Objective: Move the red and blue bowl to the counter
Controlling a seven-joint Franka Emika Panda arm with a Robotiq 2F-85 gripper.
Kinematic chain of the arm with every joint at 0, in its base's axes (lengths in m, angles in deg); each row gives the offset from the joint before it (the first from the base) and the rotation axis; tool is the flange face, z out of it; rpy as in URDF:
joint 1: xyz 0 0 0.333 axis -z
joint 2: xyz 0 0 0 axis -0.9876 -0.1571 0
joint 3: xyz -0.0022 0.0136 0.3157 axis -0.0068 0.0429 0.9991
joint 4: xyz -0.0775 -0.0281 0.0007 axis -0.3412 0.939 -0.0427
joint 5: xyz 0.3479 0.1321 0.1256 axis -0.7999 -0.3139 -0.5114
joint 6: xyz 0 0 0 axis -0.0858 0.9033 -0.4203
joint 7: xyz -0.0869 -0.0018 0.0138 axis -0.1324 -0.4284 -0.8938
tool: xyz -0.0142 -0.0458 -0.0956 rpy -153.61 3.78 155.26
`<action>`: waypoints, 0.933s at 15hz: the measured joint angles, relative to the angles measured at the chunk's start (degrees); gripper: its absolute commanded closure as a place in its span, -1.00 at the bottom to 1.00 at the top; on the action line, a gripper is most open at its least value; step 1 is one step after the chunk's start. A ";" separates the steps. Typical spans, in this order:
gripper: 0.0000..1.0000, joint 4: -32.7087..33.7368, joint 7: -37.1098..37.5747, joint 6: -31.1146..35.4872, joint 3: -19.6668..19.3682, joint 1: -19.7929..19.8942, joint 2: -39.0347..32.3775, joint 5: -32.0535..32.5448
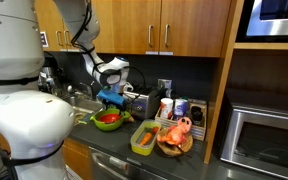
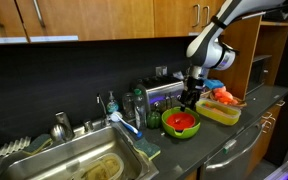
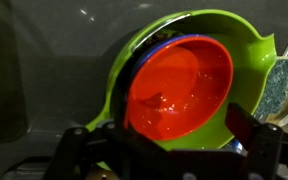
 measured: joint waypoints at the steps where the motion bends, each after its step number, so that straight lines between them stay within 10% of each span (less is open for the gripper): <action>1: -1.00 0.51 0.65 -0.29 0.00 0.09 -0.27 0.61; 14: -1.00 4.91 11.28 -3.13 -0.03 0.93 -4.74 10.87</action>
